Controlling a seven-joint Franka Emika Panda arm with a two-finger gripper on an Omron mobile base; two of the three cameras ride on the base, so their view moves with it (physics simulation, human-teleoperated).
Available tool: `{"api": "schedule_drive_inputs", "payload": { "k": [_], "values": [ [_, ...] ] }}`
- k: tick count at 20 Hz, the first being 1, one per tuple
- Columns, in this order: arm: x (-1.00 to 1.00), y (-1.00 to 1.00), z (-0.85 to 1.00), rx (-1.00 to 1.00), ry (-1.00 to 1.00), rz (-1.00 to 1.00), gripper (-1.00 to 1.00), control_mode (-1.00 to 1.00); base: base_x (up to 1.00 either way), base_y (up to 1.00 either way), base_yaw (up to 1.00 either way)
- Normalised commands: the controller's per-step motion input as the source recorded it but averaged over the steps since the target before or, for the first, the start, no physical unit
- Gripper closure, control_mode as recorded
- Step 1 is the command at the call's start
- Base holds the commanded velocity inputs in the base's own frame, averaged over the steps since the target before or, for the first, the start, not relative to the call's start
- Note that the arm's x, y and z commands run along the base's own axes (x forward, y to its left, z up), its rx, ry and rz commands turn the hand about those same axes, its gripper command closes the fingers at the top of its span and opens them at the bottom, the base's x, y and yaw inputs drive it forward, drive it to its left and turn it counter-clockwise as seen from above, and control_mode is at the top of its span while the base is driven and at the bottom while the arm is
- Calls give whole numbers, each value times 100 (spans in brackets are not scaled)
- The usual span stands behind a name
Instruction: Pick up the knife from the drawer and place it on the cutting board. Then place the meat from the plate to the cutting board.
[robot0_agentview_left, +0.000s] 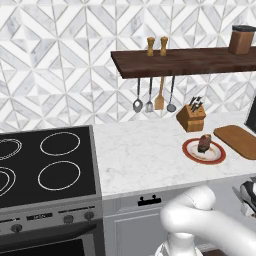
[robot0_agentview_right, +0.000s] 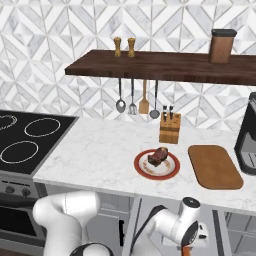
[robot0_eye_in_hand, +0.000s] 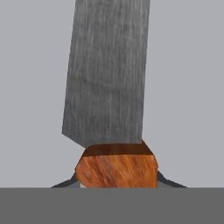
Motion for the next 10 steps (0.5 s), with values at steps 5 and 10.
{"api": "schedule_drive_inputs", "payload": {
  "k": [5, 10],
  "values": [
    [-45, 25, 1, 0, 0, 3, 100, -100, 0, 0, 0],
    [-20, 23, 65, 0, 0, 6, 100, -100, 0, 0, 0]
  ]
}}
